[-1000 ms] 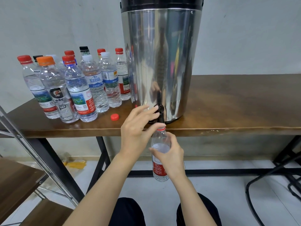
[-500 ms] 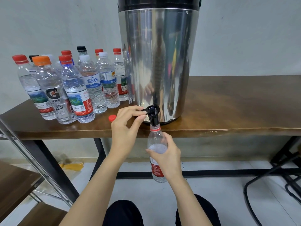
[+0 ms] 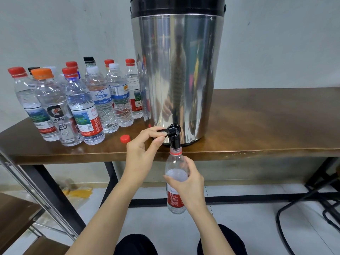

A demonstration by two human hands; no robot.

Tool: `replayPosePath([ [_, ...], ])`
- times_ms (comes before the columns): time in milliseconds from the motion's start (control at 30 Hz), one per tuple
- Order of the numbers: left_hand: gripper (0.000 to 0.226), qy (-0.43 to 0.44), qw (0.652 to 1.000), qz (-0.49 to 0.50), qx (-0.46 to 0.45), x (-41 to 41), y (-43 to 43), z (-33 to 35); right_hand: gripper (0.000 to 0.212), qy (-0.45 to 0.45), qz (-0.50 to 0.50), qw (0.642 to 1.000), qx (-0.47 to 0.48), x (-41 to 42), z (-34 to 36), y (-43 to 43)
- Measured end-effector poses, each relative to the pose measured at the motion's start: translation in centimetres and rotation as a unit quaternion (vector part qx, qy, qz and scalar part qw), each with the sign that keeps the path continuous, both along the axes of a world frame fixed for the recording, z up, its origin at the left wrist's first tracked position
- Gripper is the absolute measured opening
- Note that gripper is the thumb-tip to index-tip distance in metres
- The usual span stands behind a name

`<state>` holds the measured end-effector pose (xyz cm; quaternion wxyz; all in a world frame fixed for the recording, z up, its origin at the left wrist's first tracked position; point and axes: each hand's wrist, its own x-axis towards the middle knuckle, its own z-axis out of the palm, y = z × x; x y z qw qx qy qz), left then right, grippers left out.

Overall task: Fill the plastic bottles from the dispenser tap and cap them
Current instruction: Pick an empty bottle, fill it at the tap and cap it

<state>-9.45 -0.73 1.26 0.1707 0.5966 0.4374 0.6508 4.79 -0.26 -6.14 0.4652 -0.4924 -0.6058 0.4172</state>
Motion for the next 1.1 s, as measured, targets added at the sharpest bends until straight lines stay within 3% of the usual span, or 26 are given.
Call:
replayPosePath([
  [67, 0.008, 0.004, 1.000, -0.008, 0.006, 0.6, 0.0, 0.0, 0.065, 0.013, -0.006, 1.000, 0.001, 0.4, -0.1, -0.1],
  [400, 0.011, 0.034, 0.997, -0.062, -0.003, 2.0, 0.7, 0.5, 0.069, 0.027, -0.032, 0.999, 0.003, 2.4, -0.1, -0.4],
  [700, 0.013, -0.037, 0.999, -0.020, 0.014, 4.0, 0.5, -0.7, 0.072, 0.004, -0.044, 0.998, 0.045, 2.2, 0.0, -0.4],
  [1100, 0.013, -0.043, 0.999, 0.004, 0.021, 4.4, 0.3, -0.8, 0.081, -0.025, -0.037, 0.997, 0.068, 2.3, -0.2, -0.1],
])
